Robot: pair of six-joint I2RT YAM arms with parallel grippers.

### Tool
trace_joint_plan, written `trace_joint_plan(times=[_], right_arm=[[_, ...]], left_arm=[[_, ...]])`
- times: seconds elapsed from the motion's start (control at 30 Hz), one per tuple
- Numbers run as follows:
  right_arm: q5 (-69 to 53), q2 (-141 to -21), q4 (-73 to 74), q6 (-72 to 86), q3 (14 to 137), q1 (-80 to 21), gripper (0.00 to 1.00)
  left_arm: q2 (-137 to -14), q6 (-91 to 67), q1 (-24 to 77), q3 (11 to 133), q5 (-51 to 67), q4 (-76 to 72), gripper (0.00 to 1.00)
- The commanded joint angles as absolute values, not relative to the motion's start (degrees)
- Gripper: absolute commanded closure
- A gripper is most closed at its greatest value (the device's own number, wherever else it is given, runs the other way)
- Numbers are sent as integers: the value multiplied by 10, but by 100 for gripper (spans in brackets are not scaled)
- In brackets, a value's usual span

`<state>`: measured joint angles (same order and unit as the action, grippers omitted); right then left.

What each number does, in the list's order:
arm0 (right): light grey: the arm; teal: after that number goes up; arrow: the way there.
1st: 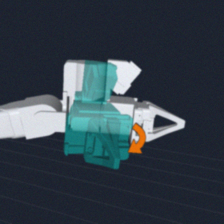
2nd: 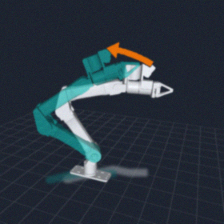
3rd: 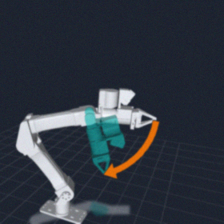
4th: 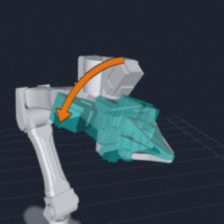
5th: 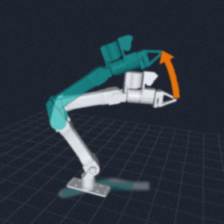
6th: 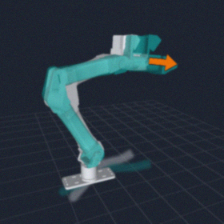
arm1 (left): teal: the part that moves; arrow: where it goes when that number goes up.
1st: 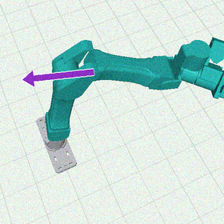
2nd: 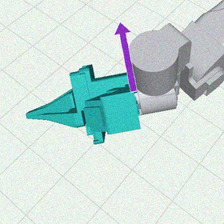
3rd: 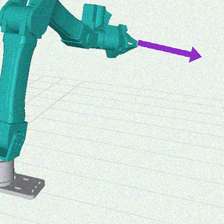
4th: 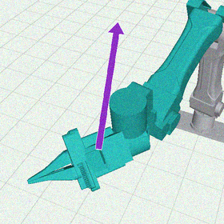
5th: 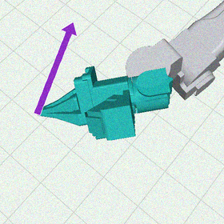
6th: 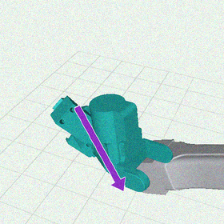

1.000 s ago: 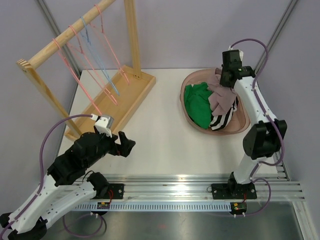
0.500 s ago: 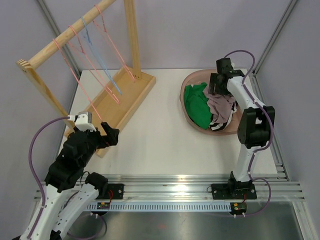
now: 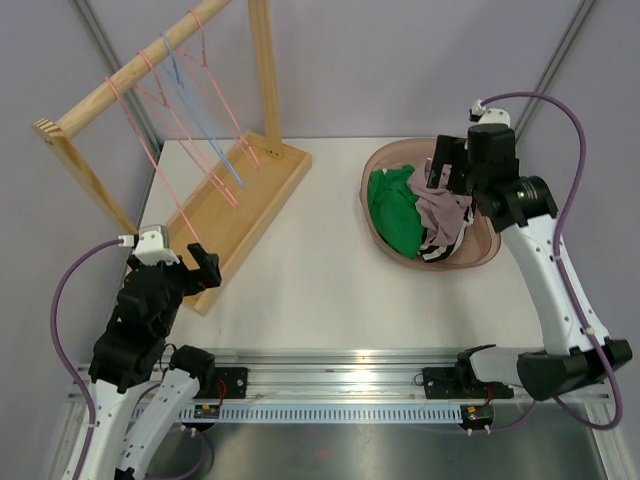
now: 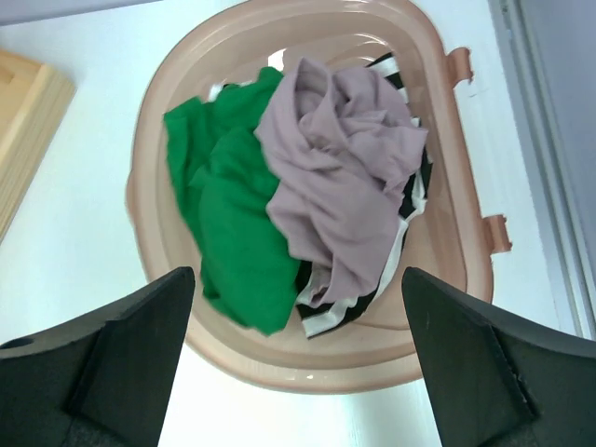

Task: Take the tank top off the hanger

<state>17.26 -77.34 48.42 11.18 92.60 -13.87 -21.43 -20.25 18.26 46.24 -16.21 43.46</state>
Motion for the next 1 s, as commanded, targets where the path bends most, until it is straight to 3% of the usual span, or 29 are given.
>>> trace_joint_plan(times=[0.0,0.13,0.47,0.97], right_arm=[[179,-710,516,120,874,-181,1],[197,-636,540,133,818,-200,1],[194,-441,622,112,760,-200,0],[188,-356,621,134,697,-200,1]], left_arm=[[-223,-137,179,487,-193,419,1],[-250,-112,179,528,-241,448,1],[-266,-84,179,632,-229,522,1],[-239,-54,179,693,-197,599,1]])
